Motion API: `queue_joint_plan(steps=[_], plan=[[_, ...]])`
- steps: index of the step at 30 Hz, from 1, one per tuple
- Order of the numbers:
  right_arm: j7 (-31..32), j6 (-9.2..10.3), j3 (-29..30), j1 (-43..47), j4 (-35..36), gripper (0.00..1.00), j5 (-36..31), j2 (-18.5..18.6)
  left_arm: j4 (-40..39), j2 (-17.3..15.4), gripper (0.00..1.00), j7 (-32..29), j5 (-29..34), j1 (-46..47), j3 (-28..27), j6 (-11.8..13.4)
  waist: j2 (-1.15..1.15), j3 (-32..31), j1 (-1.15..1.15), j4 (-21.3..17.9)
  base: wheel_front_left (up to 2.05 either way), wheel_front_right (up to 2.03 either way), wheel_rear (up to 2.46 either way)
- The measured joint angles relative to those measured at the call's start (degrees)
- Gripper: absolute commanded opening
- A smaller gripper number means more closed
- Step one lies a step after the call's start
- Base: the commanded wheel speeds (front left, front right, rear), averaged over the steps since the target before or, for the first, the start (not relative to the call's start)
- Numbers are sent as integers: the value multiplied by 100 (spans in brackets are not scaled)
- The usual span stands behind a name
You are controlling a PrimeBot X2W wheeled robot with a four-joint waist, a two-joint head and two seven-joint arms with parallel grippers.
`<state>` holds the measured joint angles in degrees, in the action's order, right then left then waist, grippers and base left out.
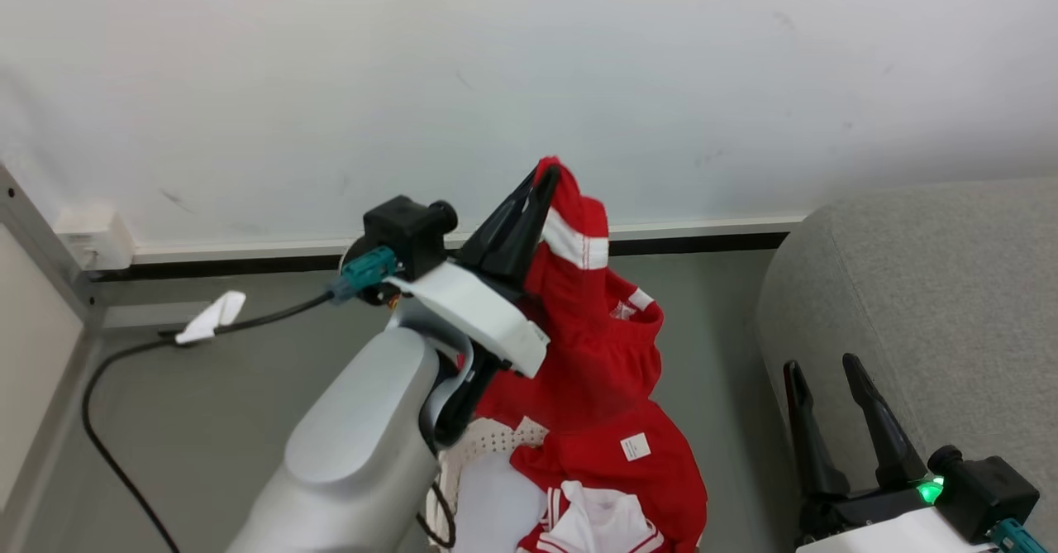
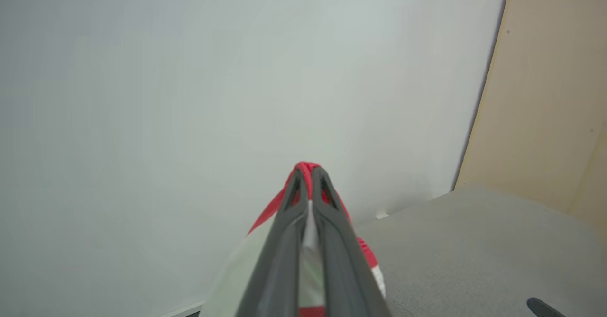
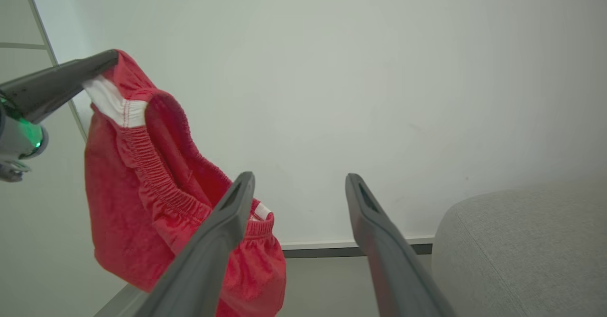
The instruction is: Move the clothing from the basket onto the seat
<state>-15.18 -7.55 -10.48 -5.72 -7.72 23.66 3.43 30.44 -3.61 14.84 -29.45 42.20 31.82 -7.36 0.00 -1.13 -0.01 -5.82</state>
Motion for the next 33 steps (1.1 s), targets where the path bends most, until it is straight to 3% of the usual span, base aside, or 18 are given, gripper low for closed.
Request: queue_joint_plan(steps=[11, 18, 25, 33], plan=[[0, 0, -276, -5, -35, 100, -41, 85, -544, 1, 0, -290, -32, 5, 68, 194, 0, -70, 1, 148, 0, 0, 0], [0, 0, -1154, -317, -121, 100, -91, 459, -628, -20, 0, -372, -38, -59, 151, 244, 0, -66, 1, 164, 0, 0, 0], [0, 0, -2348, -1158, -824, 100, 31, 760, -673, 9, 0, -374, -94, -157, 404, 225, 0, -85, 2, 291, 0, 0, 0], [0, 0, -3321, -2208, -2202, 100, 493, 517, -737, 62, 0, -360, -307, -159, 765, 203, 0, -141, 2, 534, 0, 0, 0]])
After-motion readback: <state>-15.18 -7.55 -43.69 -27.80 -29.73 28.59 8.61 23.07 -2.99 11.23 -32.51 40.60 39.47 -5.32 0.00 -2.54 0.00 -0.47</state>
